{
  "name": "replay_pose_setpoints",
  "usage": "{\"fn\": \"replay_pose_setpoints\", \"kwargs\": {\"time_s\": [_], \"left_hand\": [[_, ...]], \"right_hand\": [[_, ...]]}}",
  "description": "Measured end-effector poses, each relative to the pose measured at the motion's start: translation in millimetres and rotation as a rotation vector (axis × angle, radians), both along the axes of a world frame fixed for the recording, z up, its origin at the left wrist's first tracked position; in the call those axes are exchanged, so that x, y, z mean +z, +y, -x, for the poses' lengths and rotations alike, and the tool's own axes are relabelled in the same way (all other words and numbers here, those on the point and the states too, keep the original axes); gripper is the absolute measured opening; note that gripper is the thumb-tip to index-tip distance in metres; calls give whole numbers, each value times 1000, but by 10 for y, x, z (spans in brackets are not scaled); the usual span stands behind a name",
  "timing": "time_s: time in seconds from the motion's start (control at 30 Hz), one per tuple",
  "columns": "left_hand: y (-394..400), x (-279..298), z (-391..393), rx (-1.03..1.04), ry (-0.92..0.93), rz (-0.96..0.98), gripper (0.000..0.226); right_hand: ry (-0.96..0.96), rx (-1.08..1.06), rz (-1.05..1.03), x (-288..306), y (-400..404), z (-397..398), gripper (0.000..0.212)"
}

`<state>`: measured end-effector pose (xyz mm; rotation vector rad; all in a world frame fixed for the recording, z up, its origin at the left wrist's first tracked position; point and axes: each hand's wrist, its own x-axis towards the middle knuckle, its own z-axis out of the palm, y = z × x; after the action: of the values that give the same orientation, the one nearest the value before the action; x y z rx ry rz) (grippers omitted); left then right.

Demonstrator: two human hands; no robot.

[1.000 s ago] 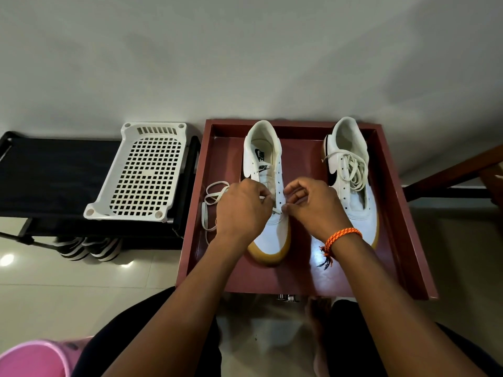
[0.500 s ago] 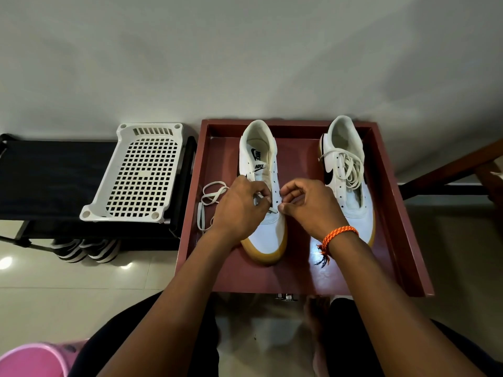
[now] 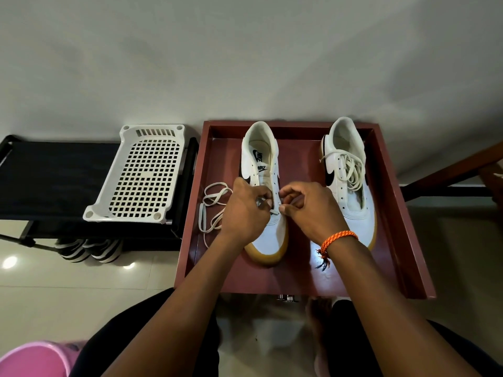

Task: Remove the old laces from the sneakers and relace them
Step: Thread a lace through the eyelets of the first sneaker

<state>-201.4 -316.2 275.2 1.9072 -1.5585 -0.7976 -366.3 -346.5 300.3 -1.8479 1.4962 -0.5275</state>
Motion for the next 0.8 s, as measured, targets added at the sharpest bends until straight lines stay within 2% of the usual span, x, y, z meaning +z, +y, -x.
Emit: {"fn": "replay_pose_setpoints", "kwargs": {"time_s": [0.2,0.33,0.43,0.57,0.7,0.8], "left_hand": [[17,-3,22,33,-45,-11,7],[-42,101,-44,-91,11,-46,22],[-29,185,-102,-126,57,-81,11],[-2,219,-105,-126,3,-74,21],[1,209,-113,-104,9,-68,22],[-1,189,-105,-97,-4,-68,24]], "right_hand": [[20,-5,25,-11,16,-14,19],[29,5,16,13,-4,7,17],[67,1,41,26,-4,17,12],[107,-19,69,17,20,-23,15],[-24,-81,8,32,-9,-53,20],[-213,-164,-100,22,-47,-47,30]]}}
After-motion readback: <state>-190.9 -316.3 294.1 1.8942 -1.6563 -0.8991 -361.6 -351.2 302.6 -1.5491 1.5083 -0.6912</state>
